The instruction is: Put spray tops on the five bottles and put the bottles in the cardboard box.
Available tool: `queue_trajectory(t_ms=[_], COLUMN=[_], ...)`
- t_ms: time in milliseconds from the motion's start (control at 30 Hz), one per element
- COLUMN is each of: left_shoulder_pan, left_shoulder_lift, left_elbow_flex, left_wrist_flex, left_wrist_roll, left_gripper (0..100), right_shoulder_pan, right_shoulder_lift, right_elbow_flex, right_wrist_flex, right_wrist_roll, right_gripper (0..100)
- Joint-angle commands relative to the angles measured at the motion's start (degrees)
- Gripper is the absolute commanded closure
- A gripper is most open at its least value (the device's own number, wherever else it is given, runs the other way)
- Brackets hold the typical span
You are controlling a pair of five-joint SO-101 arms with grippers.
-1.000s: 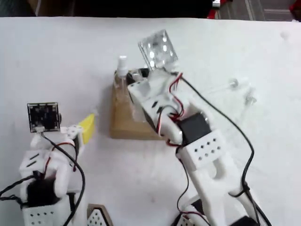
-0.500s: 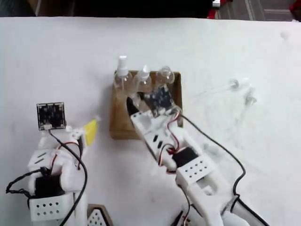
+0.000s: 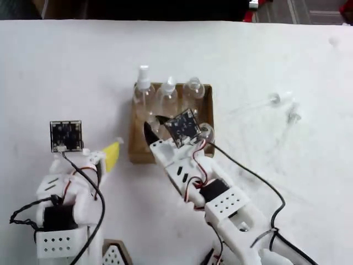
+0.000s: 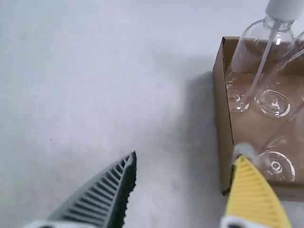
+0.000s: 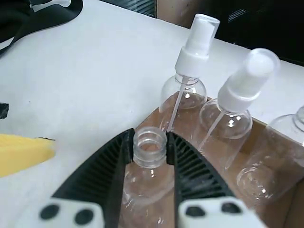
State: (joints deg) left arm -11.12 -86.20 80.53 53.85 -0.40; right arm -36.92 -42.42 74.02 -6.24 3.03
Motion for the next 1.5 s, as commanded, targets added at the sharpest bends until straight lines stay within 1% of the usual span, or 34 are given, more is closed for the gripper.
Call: queue_trajectory(t_ms=[0,167,367,633,800,867,933,1000,1100,1167,1267,1367,1467], left_shoulder_pan=[0.9,0.9,0.9,0.9,0.9,0.9,0.9,0.9,0.9,0.9,0.9,0.9,0.9], left_shoulder_lift=[-0.7,-0.7,-0.7,-0.7,-0.7,-0.7,-0.7,-0.7,-0.7,-0.7,-0.7,-0.7,-0.7], left_elbow_flex=[-0.4,-0.2,0.5,0.6,0.6,0.7,0.7,0.7,0.8,0.8,0.8,0.8,0.8], left_wrist_flex=[-1.1,-1.1,-1.5,-1.6,-1.6,-1.6,-1.6,-1.6,-1.6,-1.6,-1.6,-1.6,-1.6], left_wrist_roll=[0.5,0.4,0.4,0.3,0.3,0.3,0.3,0.3,0.3,0.3,0.3,0.3,0.3], left_gripper=[70,70,70,70,70,70,70,70,70,70,70,70,70], right_shoulder_pan=[-0.7,-0.9,-0.9,-1.0,-0.9,-0.1,2.4,6.5,15.7,23.0,32.0,37.8,42.4], right_shoulder_lift=[0.8,0.7,0.7,-0.9,-7.1,-10.6,-13.3,-14.4,-13.2,-10.6,-2.5,9.3,22.6], right_elbow_flex=[-0.3,-0.2,-0.2,-0.2,-2.3,-6.9,-15.0,-24.1,-36.7,-44.3,-55.0,-64.4,-73.6], right_wrist_flex=[-1.5,-1.4,-1.2,-0.6,5.1,12.1,22.5,32.3,42.7,48.0,54.7,60.4,63.5], right_wrist_roll=[-0.2,-0.2,-0.2,-0.2,-0.2,-0.5,-0.9,-3.8,-7.6,-8.2,-8.4,-8.4,-8.5], right_gripper=[97.5,96.5,85.1,85.4,85.4,85.4,85.4,85.4,85.4,85.4,85.4,85.4,85.4])
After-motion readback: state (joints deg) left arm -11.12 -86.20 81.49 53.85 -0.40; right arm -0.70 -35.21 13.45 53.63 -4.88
